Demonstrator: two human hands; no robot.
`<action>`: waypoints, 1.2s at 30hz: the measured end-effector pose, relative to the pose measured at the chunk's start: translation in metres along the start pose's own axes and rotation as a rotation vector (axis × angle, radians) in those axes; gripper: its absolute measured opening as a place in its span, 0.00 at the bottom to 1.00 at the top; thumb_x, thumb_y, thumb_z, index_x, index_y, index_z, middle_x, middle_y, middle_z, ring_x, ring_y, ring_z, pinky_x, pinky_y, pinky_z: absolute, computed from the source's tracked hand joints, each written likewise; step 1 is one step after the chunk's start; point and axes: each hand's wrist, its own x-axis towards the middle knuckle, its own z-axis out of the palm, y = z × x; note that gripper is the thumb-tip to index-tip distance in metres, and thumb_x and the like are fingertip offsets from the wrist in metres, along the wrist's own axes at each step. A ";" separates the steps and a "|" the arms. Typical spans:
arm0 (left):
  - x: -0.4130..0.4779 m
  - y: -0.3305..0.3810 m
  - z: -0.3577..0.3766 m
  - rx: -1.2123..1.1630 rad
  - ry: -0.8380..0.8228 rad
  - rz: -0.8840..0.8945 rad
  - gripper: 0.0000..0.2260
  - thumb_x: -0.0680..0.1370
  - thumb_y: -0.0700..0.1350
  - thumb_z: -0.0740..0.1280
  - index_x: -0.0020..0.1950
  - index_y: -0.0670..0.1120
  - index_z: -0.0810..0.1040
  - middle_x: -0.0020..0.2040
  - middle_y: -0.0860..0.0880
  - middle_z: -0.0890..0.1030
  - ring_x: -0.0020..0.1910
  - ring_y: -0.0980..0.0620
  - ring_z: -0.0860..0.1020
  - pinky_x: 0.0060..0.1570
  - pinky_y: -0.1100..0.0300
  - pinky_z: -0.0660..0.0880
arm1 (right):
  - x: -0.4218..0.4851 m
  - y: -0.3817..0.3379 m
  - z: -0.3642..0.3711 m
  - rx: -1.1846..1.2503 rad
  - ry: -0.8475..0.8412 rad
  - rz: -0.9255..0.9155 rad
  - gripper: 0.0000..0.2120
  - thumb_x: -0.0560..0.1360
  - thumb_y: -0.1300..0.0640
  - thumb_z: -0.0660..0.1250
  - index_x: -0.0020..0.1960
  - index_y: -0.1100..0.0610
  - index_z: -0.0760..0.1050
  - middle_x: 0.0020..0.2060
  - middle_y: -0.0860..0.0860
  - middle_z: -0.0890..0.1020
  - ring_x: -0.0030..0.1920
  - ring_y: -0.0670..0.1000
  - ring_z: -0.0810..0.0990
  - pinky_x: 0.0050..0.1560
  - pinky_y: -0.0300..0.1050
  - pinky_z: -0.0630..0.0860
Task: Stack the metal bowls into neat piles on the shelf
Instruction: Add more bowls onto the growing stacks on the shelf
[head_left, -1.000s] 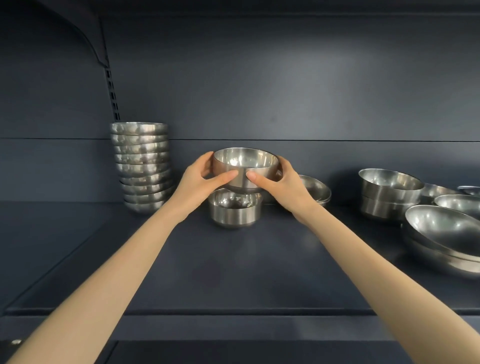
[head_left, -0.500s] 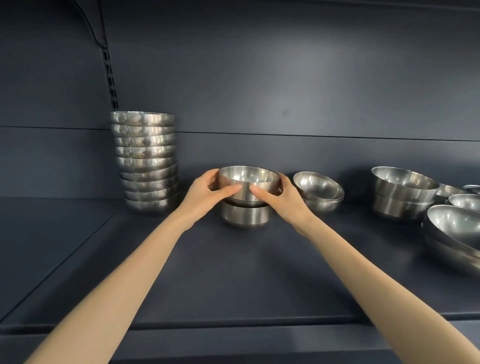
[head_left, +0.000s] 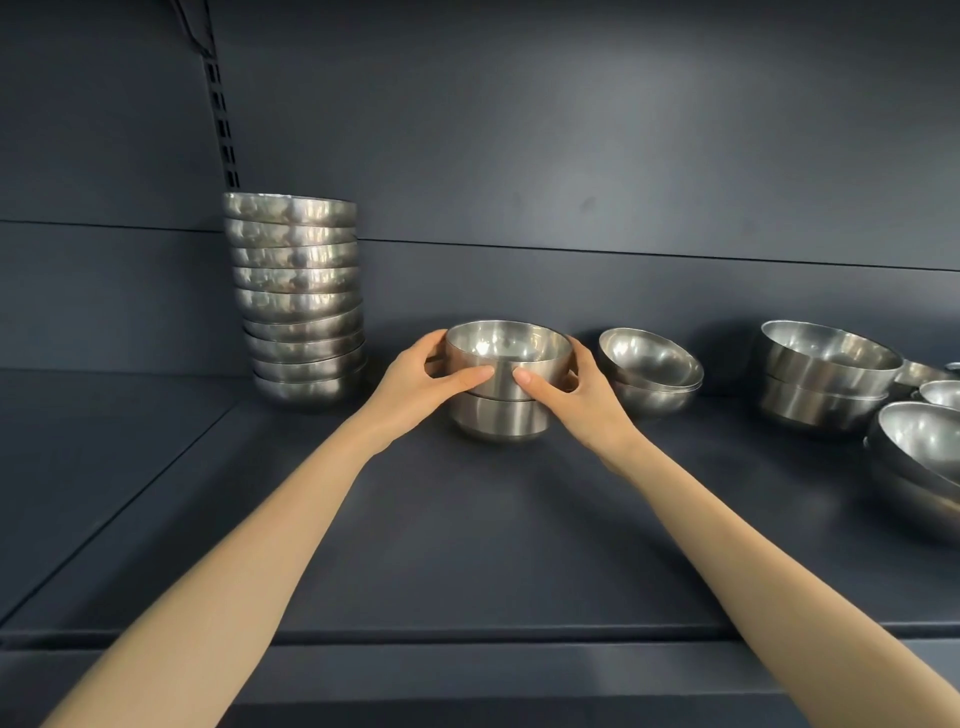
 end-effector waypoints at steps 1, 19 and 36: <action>0.000 0.000 0.000 -0.001 0.002 -0.003 0.21 0.73 0.51 0.73 0.63 0.56 0.71 0.57 0.63 0.76 0.57 0.64 0.76 0.55 0.67 0.72 | 0.000 0.001 -0.001 0.004 0.001 -0.002 0.28 0.72 0.50 0.73 0.68 0.49 0.65 0.55 0.35 0.76 0.54 0.32 0.75 0.48 0.23 0.71; 0.020 -0.004 -0.005 0.167 -0.113 -0.107 0.38 0.70 0.45 0.77 0.75 0.51 0.60 0.58 0.60 0.72 0.59 0.57 0.76 0.64 0.53 0.73 | 0.020 0.006 0.001 -0.043 -0.081 0.106 0.44 0.69 0.49 0.76 0.75 0.58 0.55 0.63 0.45 0.69 0.64 0.46 0.70 0.62 0.39 0.69; 0.038 -0.023 -0.008 0.072 0.007 -0.098 0.33 0.71 0.48 0.76 0.72 0.51 0.65 0.64 0.55 0.72 0.63 0.52 0.74 0.63 0.50 0.74 | 0.037 0.021 0.010 -0.068 -0.010 0.088 0.36 0.69 0.52 0.77 0.70 0.52 0.60 0.51 0.34 0.71 0.53 0.38 0.74 0.47 0.30 0.73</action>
